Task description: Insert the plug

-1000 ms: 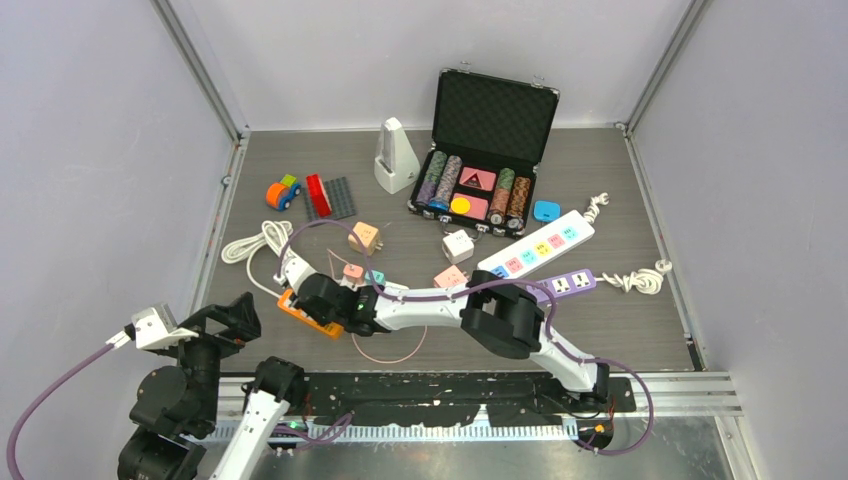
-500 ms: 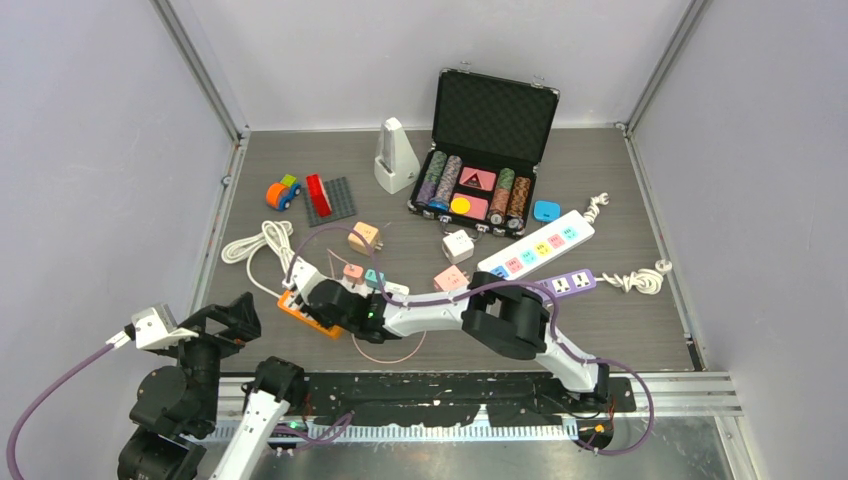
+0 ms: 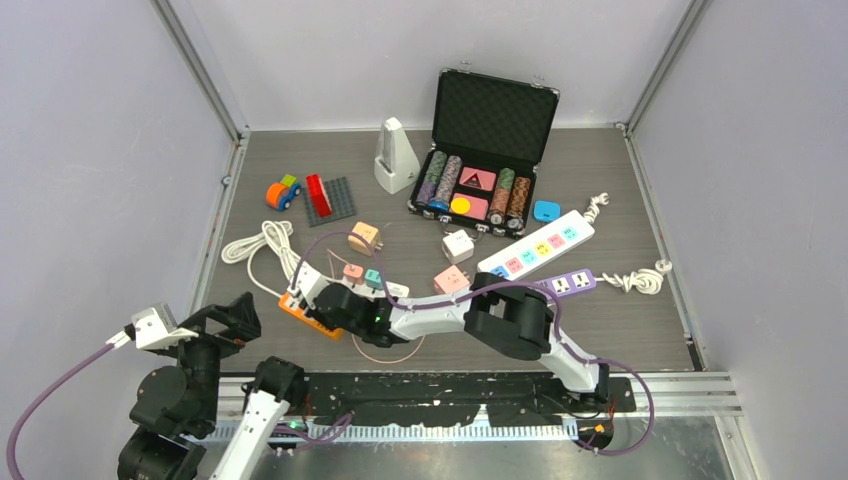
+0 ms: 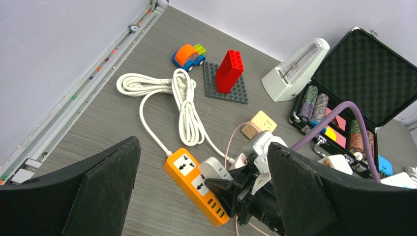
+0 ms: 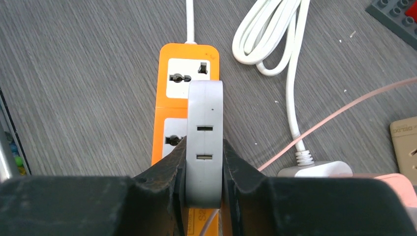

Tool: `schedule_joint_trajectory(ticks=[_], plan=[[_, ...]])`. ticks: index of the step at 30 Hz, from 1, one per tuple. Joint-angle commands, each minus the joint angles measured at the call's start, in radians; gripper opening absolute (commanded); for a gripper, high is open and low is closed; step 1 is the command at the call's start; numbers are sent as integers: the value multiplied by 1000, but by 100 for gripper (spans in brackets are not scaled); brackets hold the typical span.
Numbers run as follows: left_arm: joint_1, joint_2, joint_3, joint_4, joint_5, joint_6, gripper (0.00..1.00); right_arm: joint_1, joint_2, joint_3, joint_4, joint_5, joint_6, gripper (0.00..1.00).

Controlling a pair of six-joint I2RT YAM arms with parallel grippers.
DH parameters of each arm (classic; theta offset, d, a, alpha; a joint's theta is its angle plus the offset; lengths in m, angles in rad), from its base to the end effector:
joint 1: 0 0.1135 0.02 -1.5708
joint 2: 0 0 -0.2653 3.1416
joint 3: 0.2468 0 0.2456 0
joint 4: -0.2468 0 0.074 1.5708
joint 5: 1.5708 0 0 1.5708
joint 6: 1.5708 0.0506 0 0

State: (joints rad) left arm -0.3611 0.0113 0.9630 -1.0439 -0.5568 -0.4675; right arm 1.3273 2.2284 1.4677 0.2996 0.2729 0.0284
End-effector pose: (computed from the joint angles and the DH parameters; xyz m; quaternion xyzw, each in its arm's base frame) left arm -0.0275 0.0390 0.3345 -0.2227 0.6996 -0.0749 0.6748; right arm 0.1352 0.4877 0.1481 -0.4522 0.7140 0.2372 0.4790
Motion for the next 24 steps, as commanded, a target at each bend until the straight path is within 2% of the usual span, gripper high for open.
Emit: schedule_joint_trajectory(ticks=[1,8,15,18,24], plan=[[-2,-32,5,32,-14,1,100,13,138,-4,-444,-72,-57,6],[-3,-30,3,34,-15,2,100,13,191,28,-531,-111,-40,5],[-2,-24,6,44,-8,2,99,9,100,72,-572,-139,14,6],[-2,-21,10,47,-8,3,100,7,71,143,-602,-159,41,14],[-2,-14,13,51,-5,9,100,4,47,204,-613,-147,48,44]])
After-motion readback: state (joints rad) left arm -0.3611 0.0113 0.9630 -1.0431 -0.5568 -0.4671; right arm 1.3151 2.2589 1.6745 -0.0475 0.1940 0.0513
